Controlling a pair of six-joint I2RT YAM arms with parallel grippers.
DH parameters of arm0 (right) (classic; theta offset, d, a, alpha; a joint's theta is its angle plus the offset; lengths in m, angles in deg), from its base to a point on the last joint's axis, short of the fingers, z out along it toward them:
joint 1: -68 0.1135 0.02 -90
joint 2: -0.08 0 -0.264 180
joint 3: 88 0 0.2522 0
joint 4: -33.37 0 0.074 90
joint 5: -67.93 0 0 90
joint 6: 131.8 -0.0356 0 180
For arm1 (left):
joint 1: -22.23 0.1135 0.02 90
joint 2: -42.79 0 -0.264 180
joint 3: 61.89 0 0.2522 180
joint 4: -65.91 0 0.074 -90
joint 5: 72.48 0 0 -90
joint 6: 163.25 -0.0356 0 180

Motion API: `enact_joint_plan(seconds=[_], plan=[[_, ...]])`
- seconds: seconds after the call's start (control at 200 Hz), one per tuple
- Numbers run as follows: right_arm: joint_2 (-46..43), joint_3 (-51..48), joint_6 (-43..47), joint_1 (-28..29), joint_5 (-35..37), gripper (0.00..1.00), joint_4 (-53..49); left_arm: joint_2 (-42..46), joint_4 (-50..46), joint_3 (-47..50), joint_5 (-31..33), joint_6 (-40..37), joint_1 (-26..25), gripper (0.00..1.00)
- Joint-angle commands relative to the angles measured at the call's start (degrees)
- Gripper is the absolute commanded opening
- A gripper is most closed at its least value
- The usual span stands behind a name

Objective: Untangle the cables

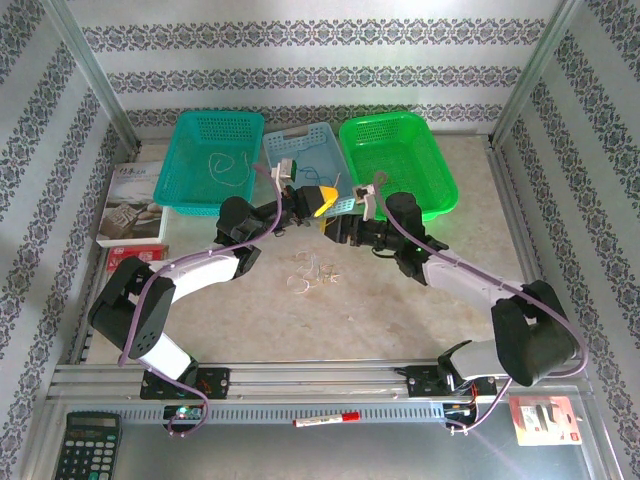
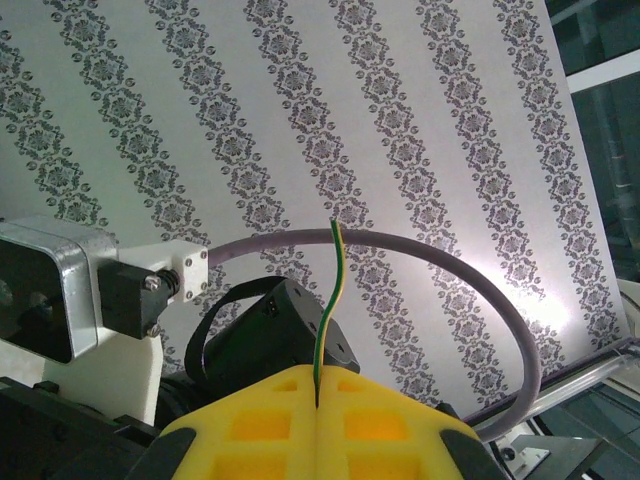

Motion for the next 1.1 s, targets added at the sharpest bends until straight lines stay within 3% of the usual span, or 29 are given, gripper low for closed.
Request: enact_joint_plan(seconds=[0.0,0.335,0.729,0.924,1.094], plan=[[1.05,2.16,-0.53,0.51,0.2,0.52,3.29,1.68,5.11,-1.31,-0.43,0.37,-0.79,0.0],[1.79,1.63,-4.0,-1.29,3.76,0.0,6.24,1.83,6.47,-0.32,0.18,0.7,-1.67,0.0],[-0.6,-3.48,-18.81,-9.91,13.28,0.0,12.33,3.22,7.38,5.16,5.82,-3.65,-1.67,0.0],[-0.86,0.42,-19.34,-13.7,15.02,0.0,9.21,4.01,3.67,7.61,9.07,-7.54,-1.64,0.34],[1.77,4.89,-17.47,-18.22,16.96,0.0,4.18,6.16,0.04,9.67,10.68,-10.61,-1.31,0.57]])
